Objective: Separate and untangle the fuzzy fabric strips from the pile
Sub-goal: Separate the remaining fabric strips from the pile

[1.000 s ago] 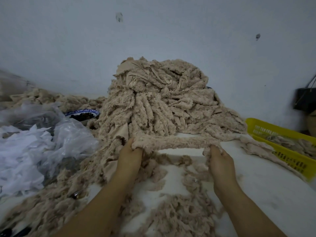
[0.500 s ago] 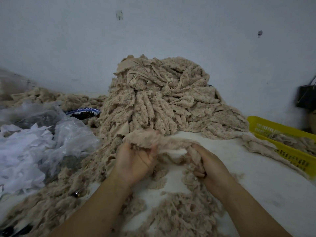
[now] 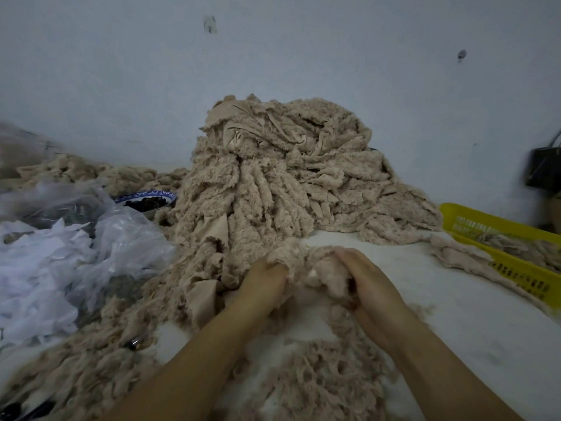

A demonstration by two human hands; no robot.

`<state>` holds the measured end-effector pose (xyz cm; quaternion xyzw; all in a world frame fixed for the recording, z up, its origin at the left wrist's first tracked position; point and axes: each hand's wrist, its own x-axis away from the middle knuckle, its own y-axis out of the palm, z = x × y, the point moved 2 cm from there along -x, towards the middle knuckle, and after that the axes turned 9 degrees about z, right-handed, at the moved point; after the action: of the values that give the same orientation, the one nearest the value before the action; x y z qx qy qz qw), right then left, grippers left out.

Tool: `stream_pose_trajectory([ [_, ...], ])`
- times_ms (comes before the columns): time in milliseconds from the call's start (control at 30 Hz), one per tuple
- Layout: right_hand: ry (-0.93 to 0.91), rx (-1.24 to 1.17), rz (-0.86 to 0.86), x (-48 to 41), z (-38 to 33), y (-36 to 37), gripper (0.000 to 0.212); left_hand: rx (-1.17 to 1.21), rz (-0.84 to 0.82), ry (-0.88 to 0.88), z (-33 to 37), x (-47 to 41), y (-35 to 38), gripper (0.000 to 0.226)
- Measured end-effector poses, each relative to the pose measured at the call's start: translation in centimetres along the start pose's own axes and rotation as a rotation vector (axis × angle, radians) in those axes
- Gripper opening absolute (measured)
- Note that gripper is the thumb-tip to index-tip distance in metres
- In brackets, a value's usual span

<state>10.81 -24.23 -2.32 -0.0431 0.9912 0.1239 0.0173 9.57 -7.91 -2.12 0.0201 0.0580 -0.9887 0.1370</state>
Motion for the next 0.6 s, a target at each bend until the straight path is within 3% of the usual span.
stream_pose_trajectory([
  [67,-0.018,0.149,-0.085,0.5,0.4,0.7,0.044,-0.040,0.005,0.113,0.4,0.1,0.1,0.022],
  [133,-0.046,0.338,-0.129,0.9,0.9,1.4,0.036,-0.077,-0.088,0.202,0.3,0.4,0.6,0.018],
  [200,-0.042,0.334,-0.056,0.5,1.2,1.0,0.014,-0.105,-0.155,0.201,0.0,0.7,0.6,0.020],
  [300,0.051,0.248,0.005,-0.1,1.0,-0.3,0.014,-0.133,-0.225,0.267,-0.2,0.4,0.2,0.025],
  [367,0.053,0.108,0.039,-0.7,0.4,-1.1,0.018,-0.337,-0.067,0.440,-0.2,-0.3,-0.6,0.025],
  [433,0.007,-0.322,0.186,-1.6,-1.1,-2.9,0.024,-0.516,0.172,0.569,-0.2,-1.0,-1.6,0.025],
  [500,0.009,-0.722,0.297,-2.1,-1.9,-4.5,0.060,-0.693,0.335,0.576,-0.8,-1.6,-2.5,0.033],
  [533,0.070,-0.761,0.343,-2.2,-1.7,-4.8,0.074,-0.804,0.353,0.536,-1.2,-1.9,-2.8,0.040],
  [600,0.178,-0.552,0.363,-2.0,-0.2,-4.3,0.071,-1.028,0.295,0.378,-2.5,-2.5,-3.2,0.046],
])
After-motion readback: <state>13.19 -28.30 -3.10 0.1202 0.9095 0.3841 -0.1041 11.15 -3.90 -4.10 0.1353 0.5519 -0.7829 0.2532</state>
